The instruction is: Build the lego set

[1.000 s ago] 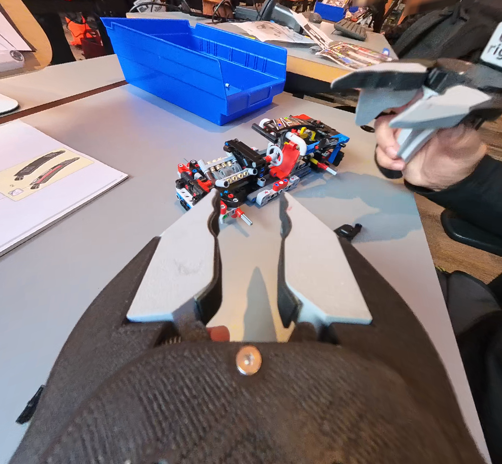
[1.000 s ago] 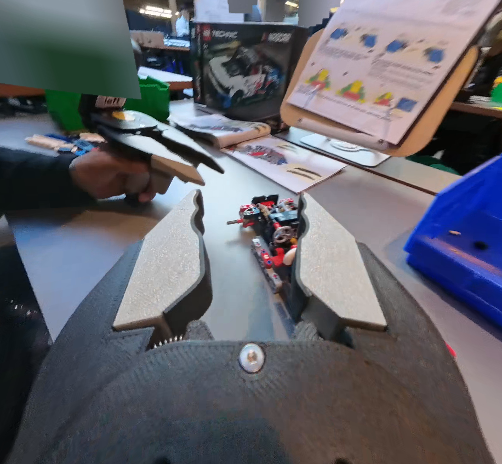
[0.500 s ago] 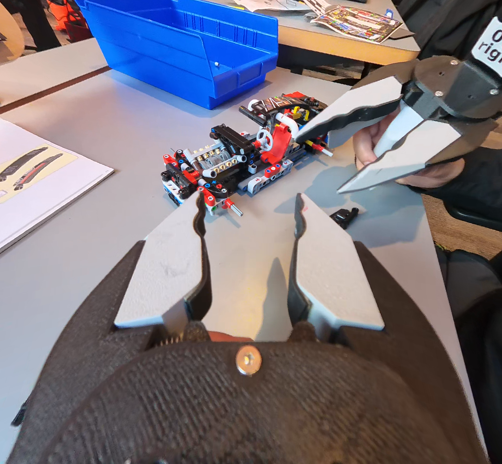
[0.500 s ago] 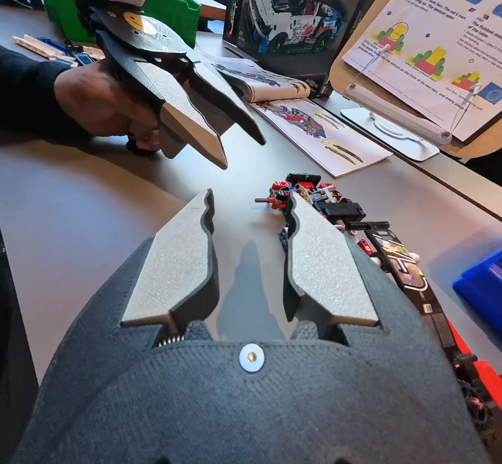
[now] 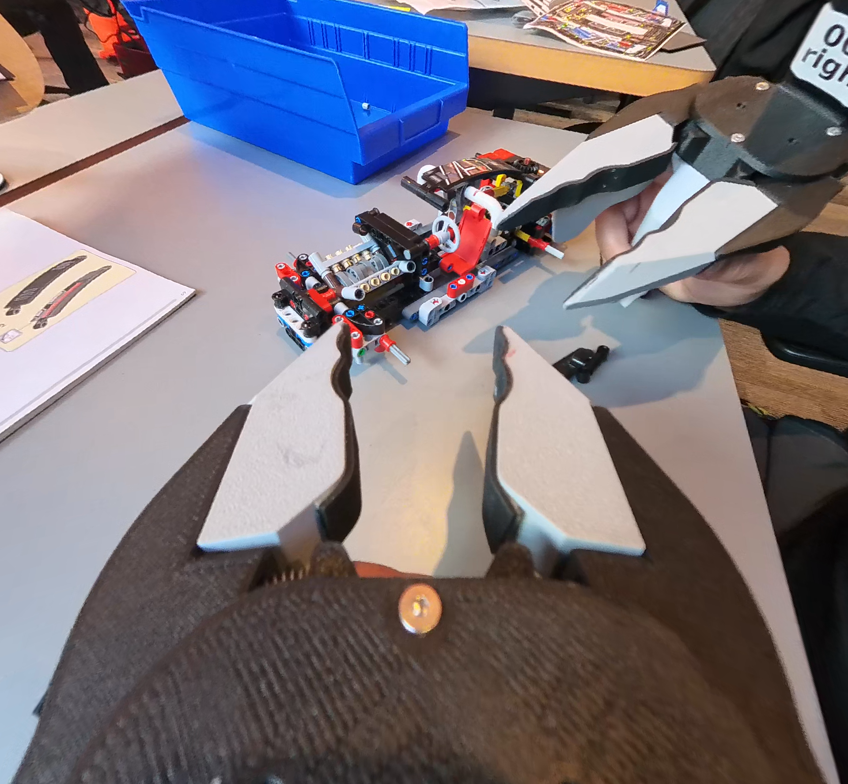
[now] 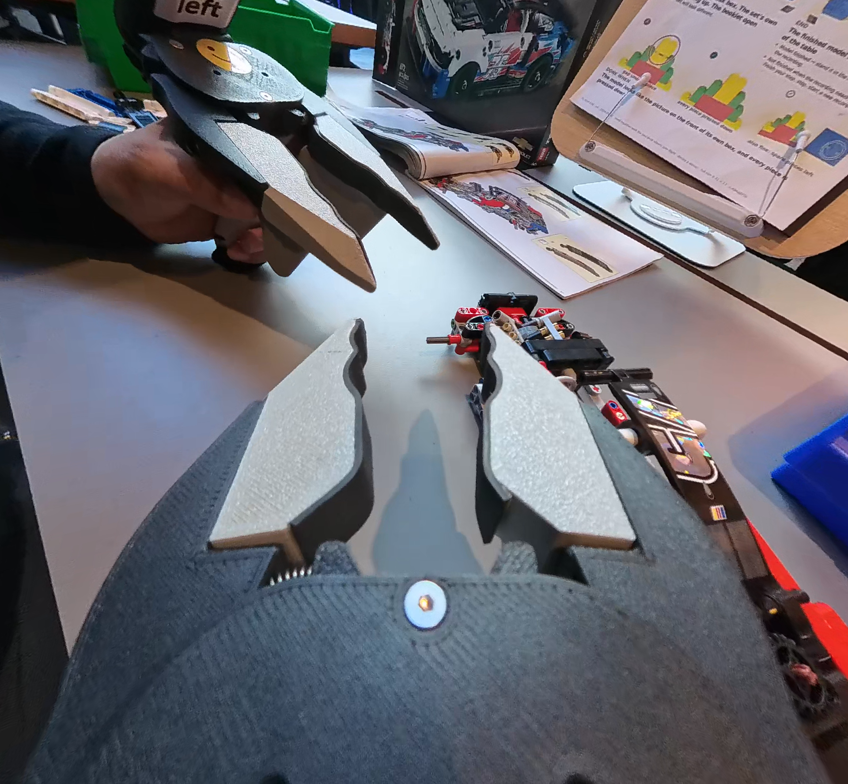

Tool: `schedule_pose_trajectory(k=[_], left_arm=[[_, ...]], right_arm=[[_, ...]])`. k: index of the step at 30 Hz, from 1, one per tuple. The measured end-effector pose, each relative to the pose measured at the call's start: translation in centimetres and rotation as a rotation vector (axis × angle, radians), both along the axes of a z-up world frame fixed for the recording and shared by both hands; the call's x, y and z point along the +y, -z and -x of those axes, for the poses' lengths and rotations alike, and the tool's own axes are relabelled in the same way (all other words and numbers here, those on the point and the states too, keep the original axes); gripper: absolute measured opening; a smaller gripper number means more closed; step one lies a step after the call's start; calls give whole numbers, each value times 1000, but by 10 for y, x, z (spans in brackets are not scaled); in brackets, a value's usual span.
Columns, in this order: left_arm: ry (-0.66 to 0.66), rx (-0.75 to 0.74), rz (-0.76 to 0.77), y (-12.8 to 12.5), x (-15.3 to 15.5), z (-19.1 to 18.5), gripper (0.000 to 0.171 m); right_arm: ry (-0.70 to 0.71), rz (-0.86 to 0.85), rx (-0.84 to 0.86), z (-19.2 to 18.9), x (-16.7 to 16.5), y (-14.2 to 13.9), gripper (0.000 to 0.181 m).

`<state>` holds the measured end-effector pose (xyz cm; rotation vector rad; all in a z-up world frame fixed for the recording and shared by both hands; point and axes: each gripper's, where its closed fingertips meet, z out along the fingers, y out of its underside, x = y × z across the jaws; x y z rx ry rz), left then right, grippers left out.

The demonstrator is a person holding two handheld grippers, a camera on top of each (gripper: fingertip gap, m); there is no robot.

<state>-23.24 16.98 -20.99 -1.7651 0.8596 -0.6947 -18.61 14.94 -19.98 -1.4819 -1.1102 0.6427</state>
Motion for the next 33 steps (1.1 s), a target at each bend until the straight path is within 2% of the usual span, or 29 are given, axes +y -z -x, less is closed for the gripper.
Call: schedule_pose_trajectory(k=[13, 21, 33], left_arm=[[-6, -79, 64, -2, 5, 8, 59], [-4, -62, 65, 0, 8, 7, 57], [24, -101, 56, -5, 6, 4, 57]], right_arm=[[-103, 43, 60, 5, -6, -6, 39], [-208, 48, 70, 12, -18, -7, 35], [-184, 60, 127, 2, -3, -16, 27]])
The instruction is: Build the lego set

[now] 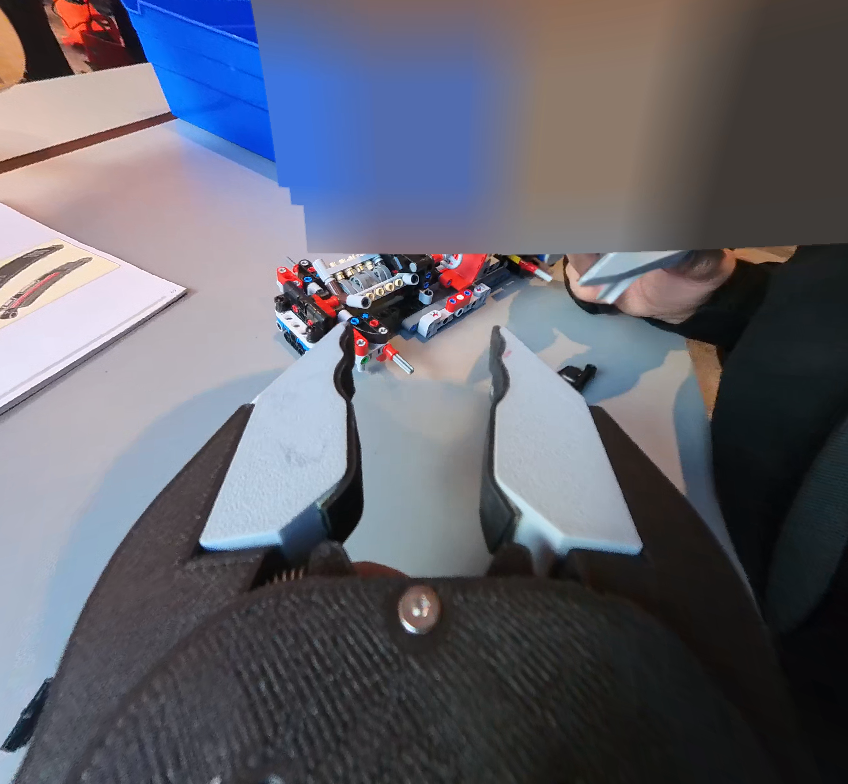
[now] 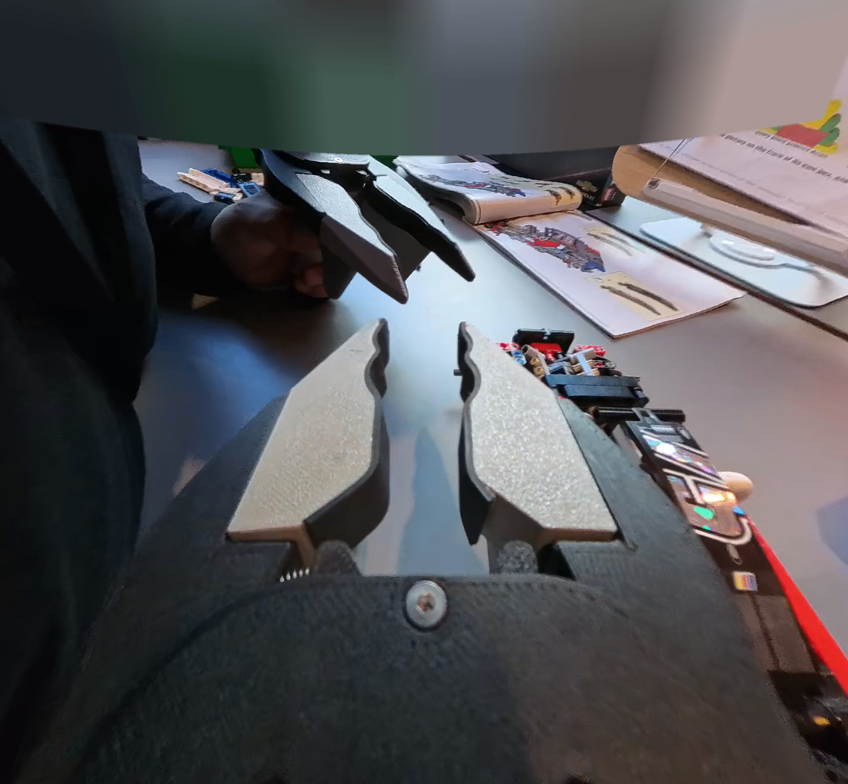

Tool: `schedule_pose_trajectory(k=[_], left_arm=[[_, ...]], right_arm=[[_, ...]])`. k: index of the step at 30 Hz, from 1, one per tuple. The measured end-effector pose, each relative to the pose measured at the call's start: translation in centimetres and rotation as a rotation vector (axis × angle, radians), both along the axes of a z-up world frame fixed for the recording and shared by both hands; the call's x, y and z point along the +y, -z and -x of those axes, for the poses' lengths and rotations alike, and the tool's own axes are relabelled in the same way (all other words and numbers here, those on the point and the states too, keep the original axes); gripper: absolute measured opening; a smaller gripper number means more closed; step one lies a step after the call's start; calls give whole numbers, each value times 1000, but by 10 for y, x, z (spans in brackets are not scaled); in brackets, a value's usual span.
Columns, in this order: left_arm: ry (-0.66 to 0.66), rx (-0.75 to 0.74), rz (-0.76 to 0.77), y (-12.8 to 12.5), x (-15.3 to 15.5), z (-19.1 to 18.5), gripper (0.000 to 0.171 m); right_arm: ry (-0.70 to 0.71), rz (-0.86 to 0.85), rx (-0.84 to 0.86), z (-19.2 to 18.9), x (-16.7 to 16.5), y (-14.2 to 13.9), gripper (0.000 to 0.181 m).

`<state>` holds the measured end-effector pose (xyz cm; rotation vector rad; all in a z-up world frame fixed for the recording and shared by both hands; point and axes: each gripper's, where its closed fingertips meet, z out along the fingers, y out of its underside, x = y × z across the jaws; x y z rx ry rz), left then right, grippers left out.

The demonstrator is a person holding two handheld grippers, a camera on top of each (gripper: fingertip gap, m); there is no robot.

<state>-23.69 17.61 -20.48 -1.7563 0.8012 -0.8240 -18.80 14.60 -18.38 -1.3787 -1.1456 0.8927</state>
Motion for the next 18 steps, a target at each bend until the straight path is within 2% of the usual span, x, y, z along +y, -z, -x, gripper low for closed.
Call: schedule_pose_trajectory(k=[3, 7, 11, 18], left_arm=[[7, -20, 10, -2, -1, 1, 56], [38, -19, 40, 1, -8, 0, 56], [50, -4, 36, 2, -12, 0, 57], [87, 66, 14, 9, -21, -7, 56]], right_arm=[[34, -28, 66, -9, 2, -13, 12], [76, 36, 88, -20, 12, -13, 30], [129, -41, 46, -30, 12, -11, 23], [139, -65, 6, -31, 9, -7, 22]])
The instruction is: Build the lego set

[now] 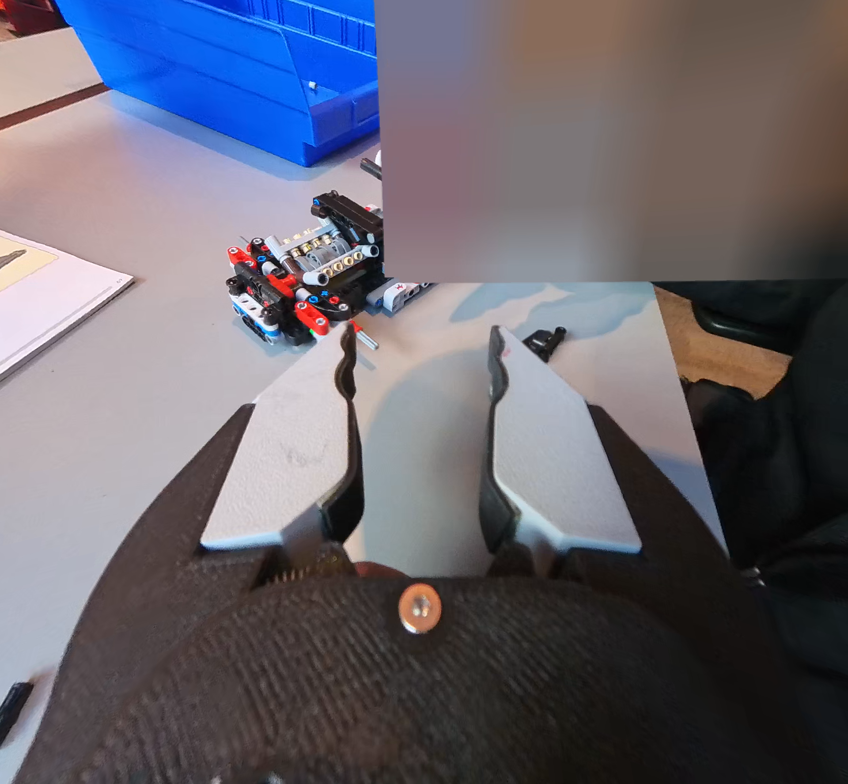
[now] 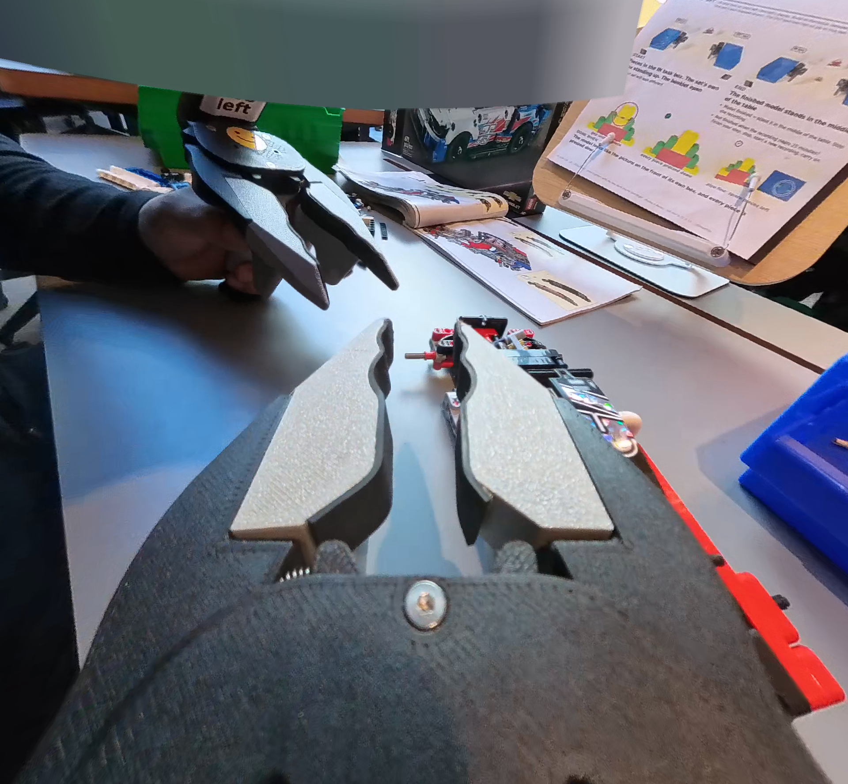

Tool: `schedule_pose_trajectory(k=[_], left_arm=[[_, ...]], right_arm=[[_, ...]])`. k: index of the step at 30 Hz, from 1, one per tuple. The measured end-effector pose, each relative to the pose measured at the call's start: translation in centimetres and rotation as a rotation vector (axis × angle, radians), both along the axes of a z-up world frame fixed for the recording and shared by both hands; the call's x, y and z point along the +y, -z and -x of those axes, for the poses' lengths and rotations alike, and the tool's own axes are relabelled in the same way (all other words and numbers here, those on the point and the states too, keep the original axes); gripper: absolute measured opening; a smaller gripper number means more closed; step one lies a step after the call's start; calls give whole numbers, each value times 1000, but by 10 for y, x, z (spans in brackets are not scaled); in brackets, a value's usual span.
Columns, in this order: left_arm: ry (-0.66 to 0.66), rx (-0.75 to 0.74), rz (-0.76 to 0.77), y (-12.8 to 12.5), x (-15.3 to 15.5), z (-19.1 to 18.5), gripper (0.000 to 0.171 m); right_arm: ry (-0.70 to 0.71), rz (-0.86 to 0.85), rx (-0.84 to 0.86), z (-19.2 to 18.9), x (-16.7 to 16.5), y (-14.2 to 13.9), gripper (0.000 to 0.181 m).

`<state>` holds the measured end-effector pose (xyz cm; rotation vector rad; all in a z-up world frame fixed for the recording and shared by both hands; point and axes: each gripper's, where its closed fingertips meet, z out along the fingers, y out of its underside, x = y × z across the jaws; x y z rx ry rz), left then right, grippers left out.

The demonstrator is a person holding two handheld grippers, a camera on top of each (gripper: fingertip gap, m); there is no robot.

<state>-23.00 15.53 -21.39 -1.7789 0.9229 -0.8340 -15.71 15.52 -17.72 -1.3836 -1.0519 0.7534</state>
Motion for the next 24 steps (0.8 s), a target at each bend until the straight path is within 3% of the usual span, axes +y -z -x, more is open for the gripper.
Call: schedule_pose_trajectory(k=[24], left_arm=[[26, 21, 0, 3, -4, -3, 53]], right_arm=[[-60, -16, -72, 15, -5, 11, 20]])
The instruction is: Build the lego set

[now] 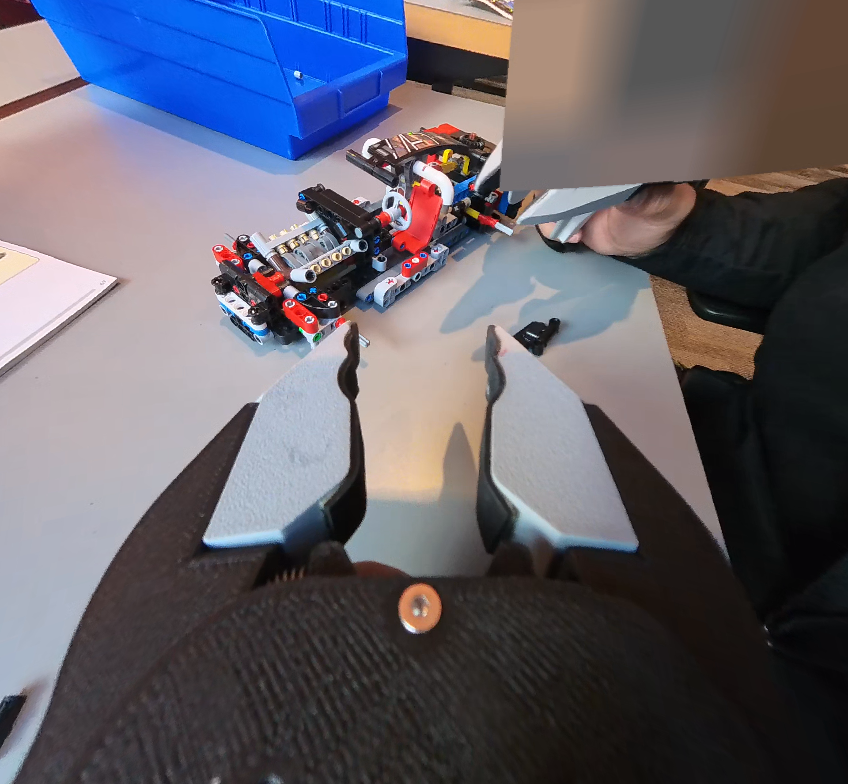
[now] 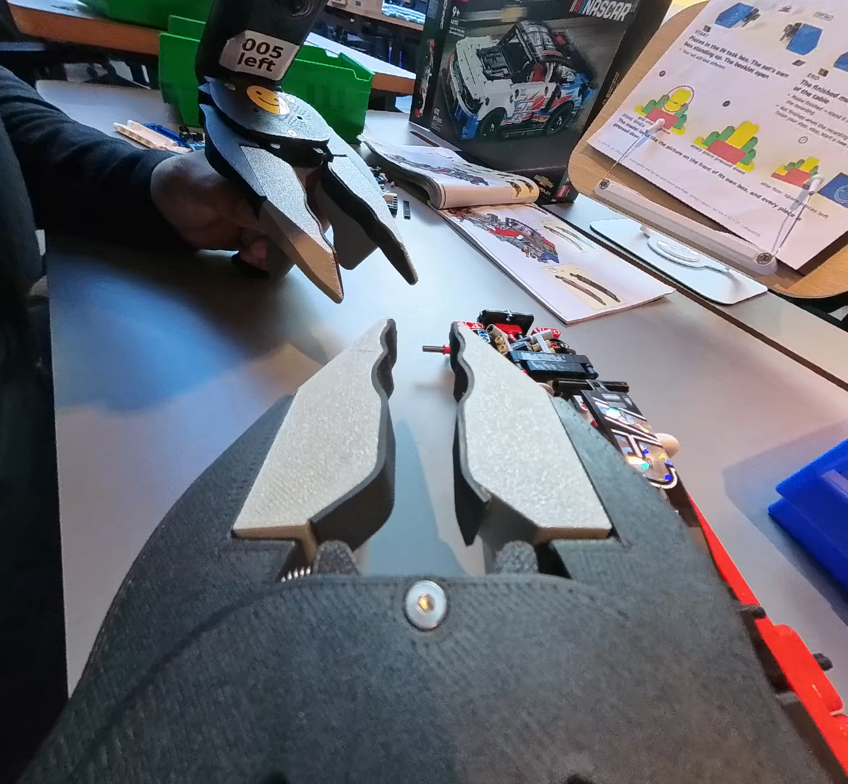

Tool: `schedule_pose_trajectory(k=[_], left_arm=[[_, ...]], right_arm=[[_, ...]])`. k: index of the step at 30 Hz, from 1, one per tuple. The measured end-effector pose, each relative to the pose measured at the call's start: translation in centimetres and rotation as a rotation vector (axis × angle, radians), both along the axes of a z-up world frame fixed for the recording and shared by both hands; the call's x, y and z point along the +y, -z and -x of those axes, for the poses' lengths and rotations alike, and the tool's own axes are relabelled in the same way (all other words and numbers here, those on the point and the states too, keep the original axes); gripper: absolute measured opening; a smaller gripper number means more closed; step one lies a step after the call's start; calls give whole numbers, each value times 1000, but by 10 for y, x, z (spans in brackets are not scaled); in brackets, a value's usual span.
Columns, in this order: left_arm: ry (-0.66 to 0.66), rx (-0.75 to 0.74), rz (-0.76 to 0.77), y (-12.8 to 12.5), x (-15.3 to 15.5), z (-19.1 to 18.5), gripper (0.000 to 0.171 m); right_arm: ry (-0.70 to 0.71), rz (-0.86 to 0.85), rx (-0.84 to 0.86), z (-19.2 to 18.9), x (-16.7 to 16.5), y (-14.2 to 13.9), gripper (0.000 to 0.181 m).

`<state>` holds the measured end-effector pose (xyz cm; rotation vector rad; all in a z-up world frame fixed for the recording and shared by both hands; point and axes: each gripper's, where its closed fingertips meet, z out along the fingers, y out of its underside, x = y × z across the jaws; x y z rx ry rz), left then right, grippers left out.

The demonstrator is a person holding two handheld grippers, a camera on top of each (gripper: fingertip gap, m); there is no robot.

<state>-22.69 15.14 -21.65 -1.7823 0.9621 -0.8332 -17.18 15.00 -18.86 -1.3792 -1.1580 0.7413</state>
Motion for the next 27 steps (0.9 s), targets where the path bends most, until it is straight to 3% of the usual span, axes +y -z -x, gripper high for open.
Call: schedule_pose_trajectory(k=[27], left_arm=[[-65, 10, -18, 0, 10, 3, 53]], right_arm=[[17, -28, -67, 4, 1, 10, 19]])
